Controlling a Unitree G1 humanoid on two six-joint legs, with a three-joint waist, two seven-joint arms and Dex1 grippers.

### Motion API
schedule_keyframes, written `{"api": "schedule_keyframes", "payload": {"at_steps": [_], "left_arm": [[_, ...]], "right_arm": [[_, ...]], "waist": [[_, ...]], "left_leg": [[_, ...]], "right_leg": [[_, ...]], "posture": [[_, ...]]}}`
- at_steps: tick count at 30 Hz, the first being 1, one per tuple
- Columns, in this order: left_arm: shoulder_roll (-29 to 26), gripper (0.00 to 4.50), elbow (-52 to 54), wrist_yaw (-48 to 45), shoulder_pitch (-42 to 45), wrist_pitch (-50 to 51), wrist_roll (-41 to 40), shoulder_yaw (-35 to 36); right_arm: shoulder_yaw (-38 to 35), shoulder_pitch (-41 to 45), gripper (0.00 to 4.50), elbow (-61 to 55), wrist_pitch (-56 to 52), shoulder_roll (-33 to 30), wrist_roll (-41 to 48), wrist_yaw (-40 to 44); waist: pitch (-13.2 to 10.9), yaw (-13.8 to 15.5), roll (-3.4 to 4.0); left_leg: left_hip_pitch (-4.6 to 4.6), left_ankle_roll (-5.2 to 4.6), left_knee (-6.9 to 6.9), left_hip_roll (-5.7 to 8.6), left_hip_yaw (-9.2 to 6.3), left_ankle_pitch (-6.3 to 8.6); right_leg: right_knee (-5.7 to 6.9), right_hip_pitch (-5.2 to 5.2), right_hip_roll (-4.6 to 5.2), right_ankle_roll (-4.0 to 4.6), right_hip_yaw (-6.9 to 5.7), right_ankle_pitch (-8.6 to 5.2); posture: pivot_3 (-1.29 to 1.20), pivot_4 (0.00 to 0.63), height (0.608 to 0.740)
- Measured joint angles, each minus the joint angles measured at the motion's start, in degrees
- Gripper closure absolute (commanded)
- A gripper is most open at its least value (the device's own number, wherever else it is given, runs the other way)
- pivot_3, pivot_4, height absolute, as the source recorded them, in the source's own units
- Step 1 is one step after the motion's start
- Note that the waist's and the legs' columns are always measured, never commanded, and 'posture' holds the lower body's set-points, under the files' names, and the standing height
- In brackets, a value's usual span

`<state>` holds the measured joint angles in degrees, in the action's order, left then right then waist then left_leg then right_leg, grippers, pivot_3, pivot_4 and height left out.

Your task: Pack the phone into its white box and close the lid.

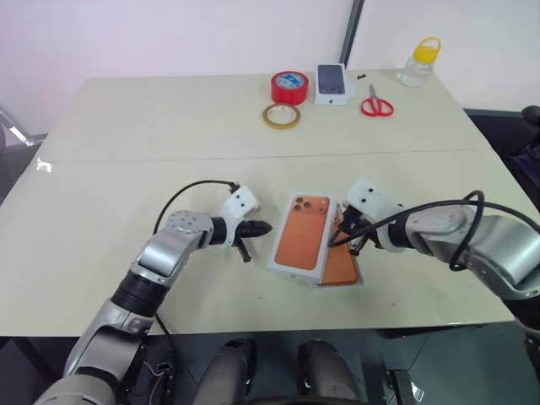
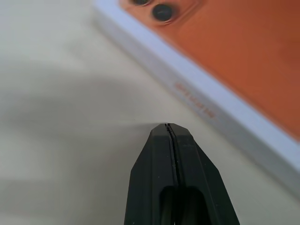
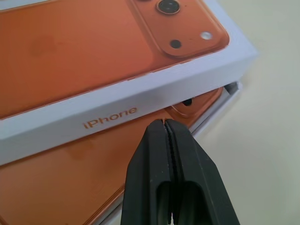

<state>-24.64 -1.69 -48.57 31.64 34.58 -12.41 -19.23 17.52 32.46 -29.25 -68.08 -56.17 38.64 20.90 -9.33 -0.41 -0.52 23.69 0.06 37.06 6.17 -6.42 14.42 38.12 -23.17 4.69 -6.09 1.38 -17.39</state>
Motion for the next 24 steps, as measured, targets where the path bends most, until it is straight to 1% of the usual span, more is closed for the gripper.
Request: {"api": "schedule_keyframes", "payload": {"at_steps": [5, 10, 15, 24], "left_arm": [[0.7, 4.5, 0.4, -2.53, 0.48, -0.09, 0.5, -2.01], [0.08, 4.5, 6.1, -6.01, -0.59, 2.74, -1.16, -2.19], [0.36, 4.5, 8.94, -6.23, -0.88, 4.98, -2.0, -2.17], [1.88, 4.5, 9.3, -5.58, -1.34, 6.12, -1.98, -2.34]], "right_arm": [[-0.57, -0.46, 4.46, -1.16, -1.5, 1.05, -1.85, 1.67], [-2.8, -1.57, 4.46, -2.75, -2.67, 0.33, -2.99, 3.78], [-3.92, -2.94, 4.46, -3.27, -2.9, -0.38, -4.37, 5.63], [-3.92, -4.25, 4.46, -3.22, -2.88, -0.5, -7.38, 7.5]], "waist": [[0.0, -0.25, 0.0], [0.0, -0.16, 0.0], [0.0, -0.12, 0.0], [0.0, -0.11, 0.0]], "left_leg": [[0.0, 0.01, -0.01, -0.01, -0.01, -0.01], [0.01, 0.01, 0.0, -0.01, -0.01, -0.01], [0.01, 0.01, 0.01, 0.0, -0.01, 0.0], [0.01, 0.01, 0.01, 0.0, -0.01, -0.01]], "right_leg": [[0.03, -0.03, -0.02, 0.0, 0.0, 0.0], [0.02, -0.02, -0.01, 0.0, 0.0, 0.0], [0.02, -0.01, -0.01, 0.0, 0.0, 0.0], [0.02, -0.02, -0.01, 0.0, -0.01, 0.0]], "posture": [[0.0, 0.15, 0.74], [0.0, 0.15, 0.74], [0.0, 0.15, 0.74], [0.0, 0.15, 0.74]]}}
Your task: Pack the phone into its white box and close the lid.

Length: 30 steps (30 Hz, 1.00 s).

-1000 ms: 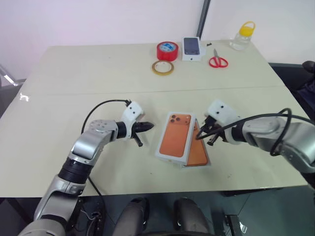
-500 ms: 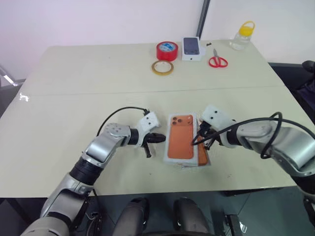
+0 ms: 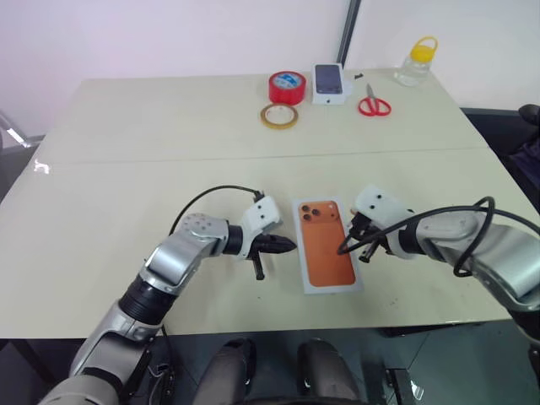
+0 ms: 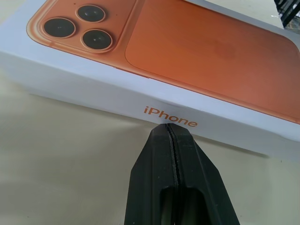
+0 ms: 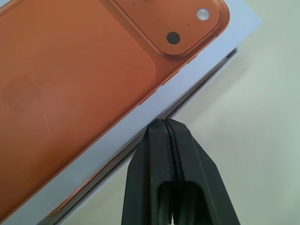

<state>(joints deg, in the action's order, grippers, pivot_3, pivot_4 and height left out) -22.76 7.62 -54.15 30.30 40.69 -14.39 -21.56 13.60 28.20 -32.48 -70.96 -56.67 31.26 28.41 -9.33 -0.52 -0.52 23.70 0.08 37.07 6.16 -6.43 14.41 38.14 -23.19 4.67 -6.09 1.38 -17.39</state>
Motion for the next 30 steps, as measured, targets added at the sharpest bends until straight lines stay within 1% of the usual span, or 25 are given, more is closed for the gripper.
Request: {"api": "schedule_keyframes", "payload": {"at_steps": [5, 14, 22, 30], "left_arm": [[1.35, 4.5, -0.11, 1.36, -0.02, 0.59, 0.06, 0.02], [1.97, 4.5, -0.19, 2.11, -0.3, 1.22, 0.06, 0.02], [3.59, 4.5, -2.08, 4.28, -0.6, 1.25, 0.04, 0.32], [3.04, 4.5, -1.76, 4.36, -1.49, 1.59, -1.18, 1.07]], "right_arm": [[-0.71, 0.0, 4.46, 0.27, -0.02, 0.77, -1.76, 0.13], [-0.79, -0.23, 4.46, 1.35, 0.0, 2.25, -3.99, 0.88], [-0.79, -0.79, 4.46, 2.43, 0.1, 3.45, -6.16, 1.39], [-0.84, -2.18, 4.46, 2.5, 1.22, 2.79, -7.41, 3.57]], "waist": [[0.0, -0.02, 0.0], [0.0, 0.03, 0.0], [0.0, -0.01, 0.0], [0.0, 0.0, 0.0]], "left_leg": [[0.0, 0.0, 0.0, 0.0, 0.0, 0.0], [0.0, 0.05, 0.01, 0.01, 0.0, -0.03], [0.0, 0.17, 0.02, 0.01, 0.0, -0.1], [0.0, 0.2, 0.02, 0.0, 0.0, -0.12]], "right_leg": [[0.0, 0.0, 0.0, 0.0, 0.0, 0.0], [0.0, 0.0, 0.0, 0.0, 0.0, 0.0], [0.01, 0.0, 0.0, 0.0, 0.0, 0.0], [0.01, 0.0, 0.0, 0.0, 0.0, 0.0]], "posture": [[0.0, 0.15, 0.74], [0.0, 0.15, 0.74], [0.0, 0.15, 0.74], [0.0, 0.15, 0.74]]}}
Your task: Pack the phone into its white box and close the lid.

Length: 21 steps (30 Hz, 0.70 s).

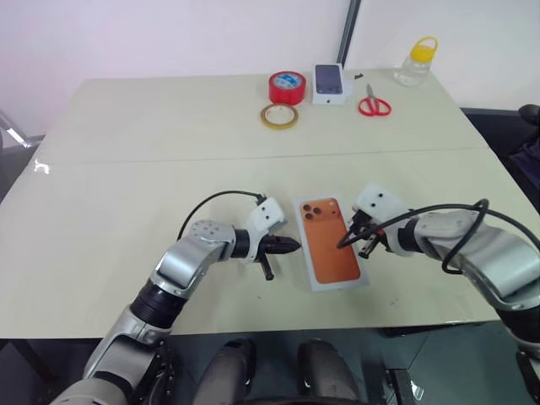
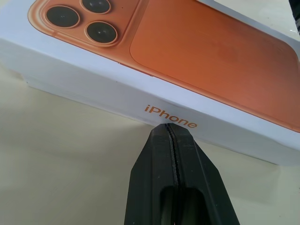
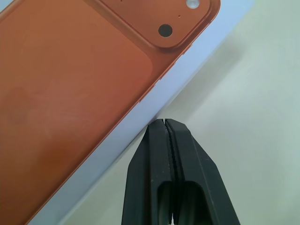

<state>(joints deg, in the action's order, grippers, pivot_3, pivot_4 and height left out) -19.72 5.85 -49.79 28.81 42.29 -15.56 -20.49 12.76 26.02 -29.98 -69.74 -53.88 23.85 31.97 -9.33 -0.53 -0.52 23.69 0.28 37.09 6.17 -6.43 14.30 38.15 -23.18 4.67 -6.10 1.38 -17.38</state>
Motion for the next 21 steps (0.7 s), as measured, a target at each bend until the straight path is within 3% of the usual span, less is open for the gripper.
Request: {"api": "schedule_keyframes", "payload": {"at_steps": [8, 11, 17, 21], "left_arm": [[-3.9, 4.5, 1.09, -1.41, 0.72, 0.03, -4.45, 7.46], [-2.06, 4.5, 0.77, -0.6, 2.04, -0.03, -4.89, 8.05], [2.31, 4.5, -2.77, 2.44, 4.32, -2.36, -1.5, 3.76], [2.8, 4.5, -4.89, 2.65, 4.82, -4.59, 2.29, -1.06]], "right_arm": [[-6.77, -5.34, 4.46, 0.41, 6.94, -9.04, -0.39, 7.43], [-9.92, -7.92, 4.46, 0.07, 9.62, -9.71, 0.18, 10.59], [-16.43, -12.12, 4.46, -6.09, 10.46, -7.6, 7.11, 15.12], [-15.49, -16.14, 4.46, -10.25, 9.2, -7.2, 8.81, 14.32]], "waist": [[0.0, 0.04, 0.0], [0.0, 0.13, 0.0], [0.0, 0.26, -0.01], [0.02, 0.37, -0.04]], "left_leg": [[0.0, -0.11, 0.0, 0.0, 0.0, 0.06], [0.0, -0.14, 0.04, 0.0, 0.0, 0.08], [-0.01, -0.14, 0.03, -0.01, 0.0, 0.08], [-0.01, -0.16, 0.04, 0.0, 0.0, 0.09]], "right_leg": [[-0.02, 0.03, -0.01, 0.0, -0.02, 0.0], [-0.02, 0.06, 0.0, 0.0, -0.02, 0.0], [-0.01, 0.06, -0.01, -0.01, -0.02, 0.01], [-0.01, 0.07, 0.0, -0.01, -0.01, 0.0]], "posture": [[0.0, 0.15, 0.74], [0.0, 0.15, 0.74], [0.0, 0.15, 0.74], [0.0, 0.15, 0.74]]}}
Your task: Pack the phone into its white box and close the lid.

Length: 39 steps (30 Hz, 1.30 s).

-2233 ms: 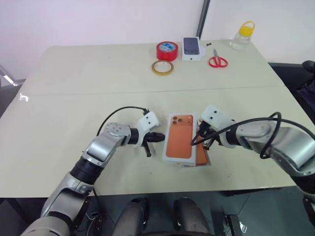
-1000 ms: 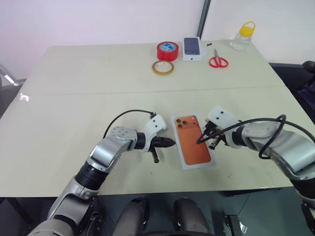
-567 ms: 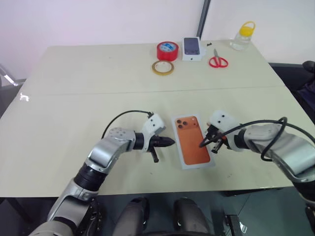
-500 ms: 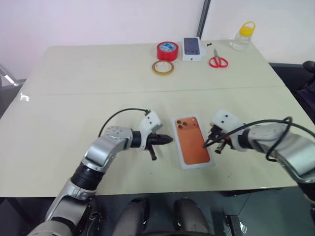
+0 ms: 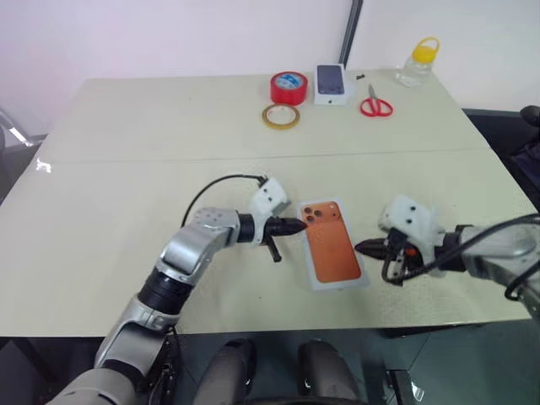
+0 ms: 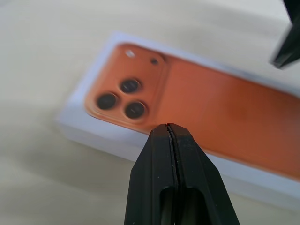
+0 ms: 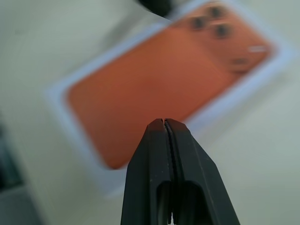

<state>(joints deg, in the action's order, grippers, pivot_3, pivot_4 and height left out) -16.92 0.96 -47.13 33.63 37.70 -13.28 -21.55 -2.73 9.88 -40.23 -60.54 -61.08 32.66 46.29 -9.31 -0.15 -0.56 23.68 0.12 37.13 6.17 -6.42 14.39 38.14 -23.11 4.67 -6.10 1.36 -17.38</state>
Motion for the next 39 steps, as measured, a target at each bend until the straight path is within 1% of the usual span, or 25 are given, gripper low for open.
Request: {"api": "schedule_keyframes", "payload": {"at_steps": [4, 7, 12, 14, 17, 19, 21, 25, 30, 35, 39], "left_arm": [[-0.26, 4.5, -0.22, -0.44, 0.57, -2.19, 1.94, -2.03], [-0.6, 4.5, -0.13, -1.15, 0.35, -2.3, 2.09, -2.27], [-1.51, 4.5, 1.24, -1.34, -1.18, -2.89, 1.99, -1.84], [-3.41, 4.5, 3.24, -1.78, -3.22, -2.97, 1.17, -0.58], [-6.52, 4.5, 4.62, -2.44, -7.55, -0.92, -1.68, 4.36], [-8.33, 4.5, 7.25, -2.5, -10.73, -0.24, -4.62, 9.26], [-10.2, 4.5, 9.69, -1.96, -12.99, 0.57, -6.92, 14.43], [-11.08, 4.5, 12.67, 1.36, -15.25, 1.79, -9.48, 21.4], [-10.9, 4.5, 14.84, 6.33, -18.04, 2.79, -13.0, 29.41], [-11.69, 4.5, 17.16, 8.64, -25.97, 2.81, -14.85, 35.08], [-11.65, 4.5, 17.76, 10.37, -26.78, 2.79, -15.53, 36.05]], "right_arm": [[3.77, -1.84, 4.46, 0.02, -1.81, 1.62, -2.06, -4.55], [4.33, -2.09, 4.46, -0.1, -1.63, 1.62, -2.5, -5.53], [4.4, -2.02, 4.46, 0.53, -0.22, 1.64, -2.8, -5.54], [4.07, -1.21, 4.46, 2.78, 1.57, 2.76, -3.37, -5.96], [2.0, 1.22, 4.46, 7.16, 5.49, 5.8, -4.61, -7.16], [0.04, 3.97, 4.46, 10.55, 9.19, 8.21, -5.42, -7.83], [-1.29, 6.23, 4.46, 14.28, 11.89, 8.94, -5.93, -7.97], [-2.75, 7.97, 4.46, 22.53, 16.32, 10.8, -6.58, -5.9], [-3.21, 10.51, 4.46, 32.04, 20.81, 12.66, -6.68, -2.38], [-3.61, 10.85, 4.46, 37.39, 25.34, 12.85, -6.76, 1.25], [-3.78, 11.14, 4.46, 39.24, 27.46, 13.76, -6.7, 2.96]], "waist": [[0.04, 0.44, 0.02], [0.1, 0.53, -0.06], [0.13, 0.52, -0.11], [0.13, 0.34, -0.11], [0.1, 0.15, -0.08], [0.08, -0.05, -0.11], [0.08, -0.08, -0.1], [0.08, 0.69, -0.1], [0.08, 0.74, -0.1], [0.08, 0.46, -0.06], [0.08, 0.84, -0.06]], "left_leg": [[-0.1, 0.01, 0.0, 0.0, 0.01, 0.0], [-0.31, -0.04, -0.03, -0.01, 0.0, 0.04], [-0.33, -0.09, -0.02, -0.02, -0.01, 0.07], [-0.33, -0.08, -0.03, -0.03, -0.01, 0.06], [-0.29, -0.05, -0.04, -0.03, -0.01, 0.05], [-0.27, -0.03, -0.04, -0.02, -0.01, 0.04], [-0.27, 0.01, -0.04, -0.02, -0.01, 0.01], [-0.27, 0.02, -0.02, 0.0, 0.02, 0.01], [-0.27, 0.12, -0.05, -0.01, 0.03, -0.05], [-0.28, 0.05, -0.1, -0.02, 0.04, 0.0], [-0.28, -0.04, -0.05, -0.01, 0.04, 0.06]], "right_leg": [[-0.01, 0.09, 0.01, 0.0, 0.02, 0.0], [-0.11, 0.34, 0.0, 0.0, 0.01, 0.0], [-0.12, 0.37, 0.0, 0.0, 0.0, -0.01], [-0.1, 0.35, -0.02, 0.0, 0.01, 0.0], [-0.02, 0.25, -0.02, 0.0, 0.01, 0.0], [-0.03, 0.24, -0.02, 0.0, 0.02, 0.0], [-0.05, 0.25, -0.01, 0.0, 0.01, 0.0], [-0.11, 0.29, 0.01, 0.0, 0.01, 0.0], [-0.11, 0.26, 0.01, 0.0, 0.02, 0.0], [-0.08, 0.23, -0.01, 0.01, 0.03, 0.0], [-0.09, 0.27, 0.01, 0.01, 0.03, 0.0]], "posture": [[0.0, 0.15, 0.74], [0.0, 0.15, 0.74], [0.0, 0.15, 0.74], [0.0, 0.15, 0.74], [0.0, 0.15, 0.74], [0.0, 0.15, 0.74], [0.0, 0.15, 0.74], [0.0, 0.15, 0.74], [0.0, 0.15, 0.74], [0.0, 0.15, 0.74], [0.0, 0.15, 0.74]]}}
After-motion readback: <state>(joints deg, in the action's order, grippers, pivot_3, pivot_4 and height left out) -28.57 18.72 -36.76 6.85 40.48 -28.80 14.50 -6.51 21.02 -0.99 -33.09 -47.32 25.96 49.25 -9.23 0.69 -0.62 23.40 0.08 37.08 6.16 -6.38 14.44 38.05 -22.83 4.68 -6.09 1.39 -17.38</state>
